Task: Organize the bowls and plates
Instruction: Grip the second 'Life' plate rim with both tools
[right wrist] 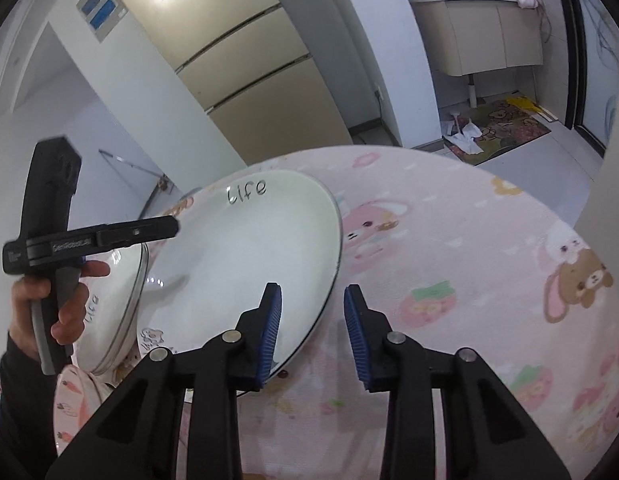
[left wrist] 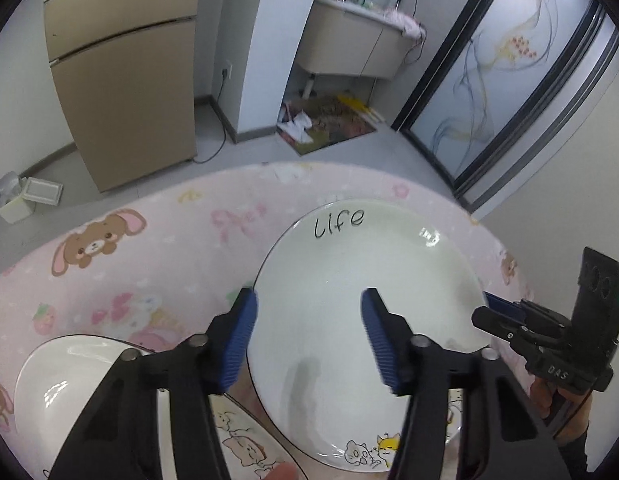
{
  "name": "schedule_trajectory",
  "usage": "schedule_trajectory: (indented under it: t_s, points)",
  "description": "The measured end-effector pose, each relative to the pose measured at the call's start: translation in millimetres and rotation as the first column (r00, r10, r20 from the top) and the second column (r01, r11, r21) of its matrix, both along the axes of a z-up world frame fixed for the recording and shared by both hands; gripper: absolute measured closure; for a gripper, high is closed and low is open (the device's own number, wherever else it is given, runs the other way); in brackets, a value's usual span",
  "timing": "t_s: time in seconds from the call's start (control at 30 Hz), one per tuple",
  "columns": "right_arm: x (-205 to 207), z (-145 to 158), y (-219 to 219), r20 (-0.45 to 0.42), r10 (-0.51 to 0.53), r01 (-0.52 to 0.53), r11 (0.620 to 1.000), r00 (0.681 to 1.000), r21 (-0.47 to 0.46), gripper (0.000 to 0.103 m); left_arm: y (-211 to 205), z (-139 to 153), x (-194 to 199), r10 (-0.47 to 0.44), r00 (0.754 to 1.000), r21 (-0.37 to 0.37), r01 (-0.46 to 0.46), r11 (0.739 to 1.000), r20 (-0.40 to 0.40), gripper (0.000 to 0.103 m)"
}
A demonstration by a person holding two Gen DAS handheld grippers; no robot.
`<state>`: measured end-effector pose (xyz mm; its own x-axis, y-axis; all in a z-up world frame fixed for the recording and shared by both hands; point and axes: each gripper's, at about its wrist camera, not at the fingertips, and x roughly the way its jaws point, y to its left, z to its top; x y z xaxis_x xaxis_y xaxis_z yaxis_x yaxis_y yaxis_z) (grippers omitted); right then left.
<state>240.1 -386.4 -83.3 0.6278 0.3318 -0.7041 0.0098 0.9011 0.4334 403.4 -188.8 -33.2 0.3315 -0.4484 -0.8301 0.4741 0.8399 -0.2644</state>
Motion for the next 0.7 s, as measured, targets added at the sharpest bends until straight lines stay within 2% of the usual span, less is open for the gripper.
schedule_trajectory:
  t_s: [0.07, 0.1, 0.17, 0.23, 0.27, 0.37, 0.43, 0.5, 0.57, 0.63, 0.7]
  points:
    - [4, -2, 7, -0.016, 0.015, -0.015, 1.000, 1.000, -0.008, 0.070, -6, 0, -1, -0.013, 1.000, 0.033, 0.013, 0.999, 0.020, 0.051]
    - [5, -4, 9, -0.024, 0.021, -0.021, 1.000, 1.000, -0.010, 0.070, -9, 0, -1, -0.022, 0.999, 0.040, 0.021, 0.999, 0.026, 0.057]
    - [4, -7, 11, -0.034, 0.023, -0.024, 1.000, 0.999, -0.008, 0.070, -16, -4, 2, -0.047, 0.999, 0.052, 0.047, 0.998, -0.003, 0.061]
    - [4, -8, 9, -0.037, 0.014, -0.013, 1.000, 0.999, 0.003, 0.071, -23, -9, 6, -0.054, 0.999, 0.110, 0.054, 0.993, 0.002, 0.062]
    - [5, -8, 9, -0.038, 0.010, -0.010, 1.000, 0.999, 0.002, 0.072, -27, -12, 7, -0.068, 0.998, 0.134, 0.066, 0.989, 0.007, 0.067]
    - [5, -9, 10, -0.034, 0.006, -0.006, 1.000, 0.999, -0.011, 0.074, -37, -21, 7, -0.106, 0.994, 0.143, 0.108, 0.984, -0.025, 0.067]
    - [3, -8, 12, -0.032, 0.006, -0.007, 1.000, 0.999, -0.028, 0.075, -43, -23, 5, -0.123, 0.992, 0.171, 0.123, 0.978, -0.013, 0.070]
    - [3, -8, 13, -0.031, 0.004, -0.005, 0.999, 1.000, -0.042, 0.077, -41, -17, 2, -0.102, 0.993, 0.224, 0.087, 0.971, 0.056, 0.072]
    - [1, -7, 16, -0.026, 0.001, -0.002, 0.999, 1.000, -0.035, 0.077, -33, -5, 3, -0.083, 0.992, 0.206, 0.061, 0.977, 0.099, 0.072]
    - [0, -7, 14, -0.023, -0.002, 0.001, 1.000, 1.000, -0.028, 0.077, -19, 1, 11, -0.040, 0.996, 0.167, 0.027, 0.986, 0.077, 0.072]
    - [0, -7, 16, -0.022, -0.001, 0.000, 0.999, 1.000, -0.036, 0.077, -8, -4, 22, 0.012, 0.999, 0.183, -0.020, 0.983, 0.045, 0.072]
